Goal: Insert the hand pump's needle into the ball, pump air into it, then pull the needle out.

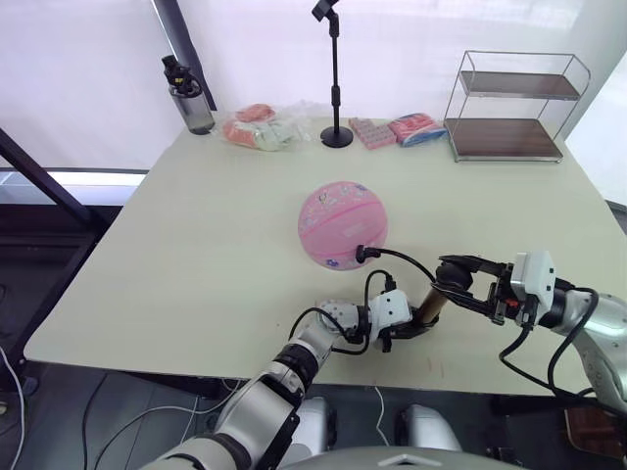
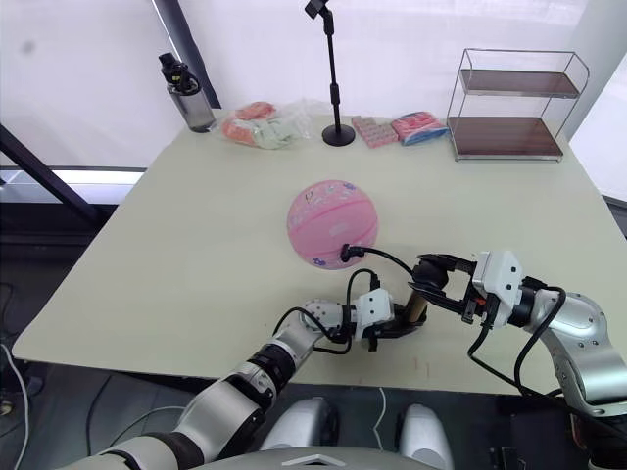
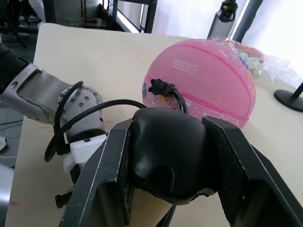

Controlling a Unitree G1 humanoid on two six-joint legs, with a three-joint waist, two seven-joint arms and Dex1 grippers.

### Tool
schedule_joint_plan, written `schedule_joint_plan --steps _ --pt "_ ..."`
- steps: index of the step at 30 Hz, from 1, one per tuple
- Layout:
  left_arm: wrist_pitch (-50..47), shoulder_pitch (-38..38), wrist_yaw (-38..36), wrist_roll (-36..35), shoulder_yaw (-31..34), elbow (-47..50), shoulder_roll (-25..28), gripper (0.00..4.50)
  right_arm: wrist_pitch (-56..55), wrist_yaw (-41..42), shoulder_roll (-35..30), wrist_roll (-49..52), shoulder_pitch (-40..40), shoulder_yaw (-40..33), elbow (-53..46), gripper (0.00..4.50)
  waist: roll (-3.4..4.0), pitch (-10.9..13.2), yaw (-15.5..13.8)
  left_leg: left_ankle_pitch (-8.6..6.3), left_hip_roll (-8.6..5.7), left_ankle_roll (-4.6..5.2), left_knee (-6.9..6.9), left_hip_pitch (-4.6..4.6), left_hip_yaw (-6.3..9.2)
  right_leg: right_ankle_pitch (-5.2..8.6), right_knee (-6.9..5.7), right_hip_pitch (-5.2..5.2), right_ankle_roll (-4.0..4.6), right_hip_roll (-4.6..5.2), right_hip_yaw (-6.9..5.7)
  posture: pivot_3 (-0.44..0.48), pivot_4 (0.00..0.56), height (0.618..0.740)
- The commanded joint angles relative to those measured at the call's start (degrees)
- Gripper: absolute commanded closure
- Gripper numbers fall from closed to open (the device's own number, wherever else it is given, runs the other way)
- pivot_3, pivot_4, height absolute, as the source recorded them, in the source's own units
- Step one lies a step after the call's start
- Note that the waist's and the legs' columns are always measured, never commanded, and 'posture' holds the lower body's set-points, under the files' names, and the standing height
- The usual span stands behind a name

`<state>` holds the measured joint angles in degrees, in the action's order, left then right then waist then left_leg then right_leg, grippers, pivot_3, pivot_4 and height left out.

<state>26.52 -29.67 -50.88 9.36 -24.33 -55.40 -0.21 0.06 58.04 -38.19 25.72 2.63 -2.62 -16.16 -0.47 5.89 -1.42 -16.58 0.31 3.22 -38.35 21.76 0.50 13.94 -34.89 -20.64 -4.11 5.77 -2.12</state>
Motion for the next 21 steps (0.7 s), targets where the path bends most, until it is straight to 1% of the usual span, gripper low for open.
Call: schedule_joint_plan --steps 1,5,11,13,18,21 --pt "-2.05 2.88 -1.17 3.29 -2.59 -4.74 0.87 3.38 3.31 0.07 -0.83 -2.28 2.05 2.07 2.40 2.79 0.01 -0.01 0.29 0.00 0.00 0.00 0.00 0.00 0.00 0.00 0.00 0.01 0.00 0.00 0.01 0.000 0.150 0.736" --pt "-2.05 2.66 -1.28 3.29 -2.53 -4.95 0.90 3.38 7.05 0.08 -3.41 3.75 -0.74 -2.59 -2.80 2.79 0.06 0.05 0.23 0.00 -0.04 0.00 -0.01 0.04 -0.01 0.00 0.02 0.00 0.00 0.07 0.02 0.000 0.150 0.736" --pt "-1.97 2.12 -1.52 3.29 -2.41 -5.52 0.77 3.38 15.75 -0.55 -7.98 15.58 -7.12 -10.49 -9.17 2.79 0.46 0.74 -0.18 0.00 -0.14 0.00 -0.04 0.25 -0.01 -0.02 0.07 -0.12 0.00 0.25 0.00 0.000 0.150 0.736" --pt "-1.92 1.98 -1.58 3.23 -2.38 -5.69 0.74 3.38 17.76 -0.88 -9.35 17.94 -9.46 -12.98 -9.83 2.79 0.47 0.84 -0.34 0.00 -0.18 0.00 -0.07 0.42 -0.02 -0.02 0.08 -0.29 0.00 0.30 0.02 0.000 0.150 0.736" --pt "-1.85 1.65 -1.65 3.20 -2.36 -6.02 0.68 3.38 22.37 -1.27 -13.86 23.00 -15.28 -19.09 -10.08 2.79 0.38 1.15 -0.72 0.00 -0.15 0.00 -0.08 0.43 0.03 -0.02 0.08 -0.30 0.00 0.28 -0.02 0.000 0.150 0.736" --pt "-1.91 1.48 -1.48 3.20 -2.29 -6.21 0.66 3.38 24.81 -1.08 -16.92 25.57 -17.94 -22.58 -9.52 2.79 0.60 1.33 -0.75 0.01 -0.17 0.00 -0.12 0.54 -0.01 -0.03 0.09 -0.37 -0.01 0.35 0.01 0.000 0.150 0.736"
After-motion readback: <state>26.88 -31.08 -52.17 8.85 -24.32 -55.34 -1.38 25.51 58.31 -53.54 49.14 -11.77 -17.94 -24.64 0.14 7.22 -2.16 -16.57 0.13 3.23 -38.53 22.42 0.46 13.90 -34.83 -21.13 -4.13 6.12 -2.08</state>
